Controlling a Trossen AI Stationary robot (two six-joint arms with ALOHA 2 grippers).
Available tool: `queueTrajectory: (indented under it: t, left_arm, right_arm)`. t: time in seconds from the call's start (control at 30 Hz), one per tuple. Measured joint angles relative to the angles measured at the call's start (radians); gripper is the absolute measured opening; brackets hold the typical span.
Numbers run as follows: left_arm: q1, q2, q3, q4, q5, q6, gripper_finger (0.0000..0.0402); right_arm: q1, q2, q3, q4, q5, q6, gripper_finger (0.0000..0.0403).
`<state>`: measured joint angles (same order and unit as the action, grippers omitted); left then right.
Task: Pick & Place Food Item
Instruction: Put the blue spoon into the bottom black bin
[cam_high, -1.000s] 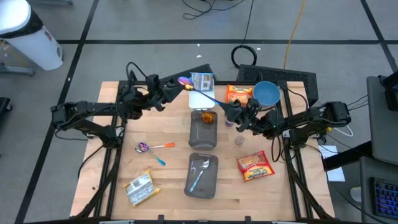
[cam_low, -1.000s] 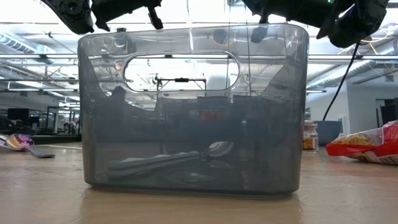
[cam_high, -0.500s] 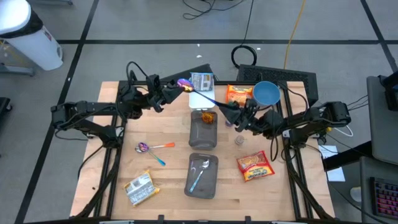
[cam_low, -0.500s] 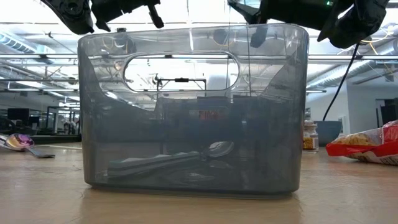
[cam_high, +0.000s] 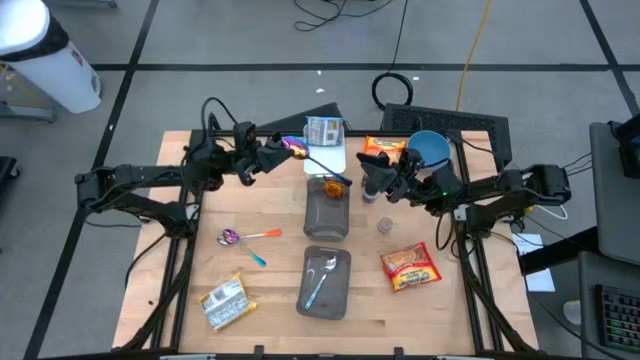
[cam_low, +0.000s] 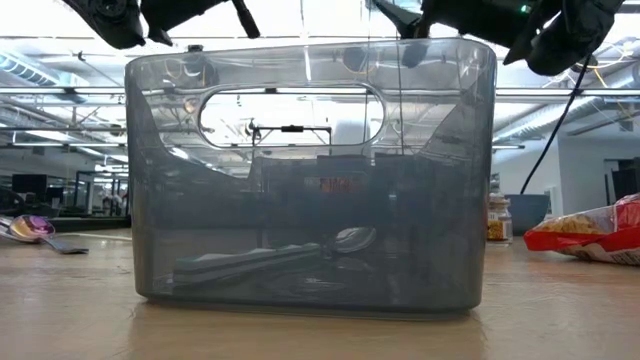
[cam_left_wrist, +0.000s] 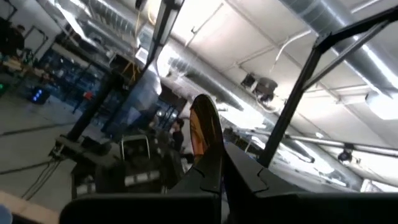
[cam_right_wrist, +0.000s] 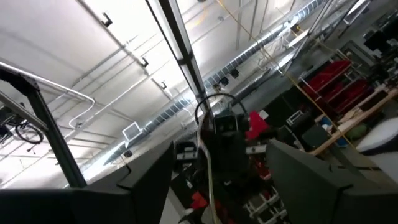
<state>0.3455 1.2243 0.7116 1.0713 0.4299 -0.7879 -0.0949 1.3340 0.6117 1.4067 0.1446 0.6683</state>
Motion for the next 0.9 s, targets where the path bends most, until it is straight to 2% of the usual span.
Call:
queueTrajectory:
  t: [0.1,0.27,0.4,0.5,0.57,0.77,0.9]
  left_arm:
    - [0.004,-0.069,0.000,-0.118,0.050,0.012,0.0003]
    - [-0.014,-0.210,0.025,-0.486,0.102,0.064,0.0003]
    - [-0.062,-0.304,0.150,-0.950,0.102,0.215,0.0004]
    - [-0.117,-0.313,0.288,-1.251,0.090,0.333,0.0003]
    - [-0.153,-0.305,0.364,-1.395,0.080,0.377,0.0004]
    - [-0.258,-0.207,0.530,-1.579,0.093,0.354,0.0004]
    - [-0.309,-0.116,0.581,-1.565,0.104,0.223,0.0003]
  right_arm:
    - [-0.019,-0.042,-0.003,-0.057,-0.018,-0.014,0.0253]
    - [-0.045,-0.131,-0.003,-0.234,-0.019,-0.032,0.0253]
    - [-0.056,-0.189,-0.003,-0.385,-0.016,-0.052,0.0253]
    - [-0.056,-0.208,-0.003,-0.462,0.001,-0.055,0.0253]
    - [-0.056,-0.212,-0.003,-0.501,0.027,-0.054,0.0253]
    - [-0.054,-0.212,-0.003,-0.521,0.068,-0.036,0.0253]
    - [-0.052,-0.212,-0.003,-0.511,0.062,-0.019,0.0253]
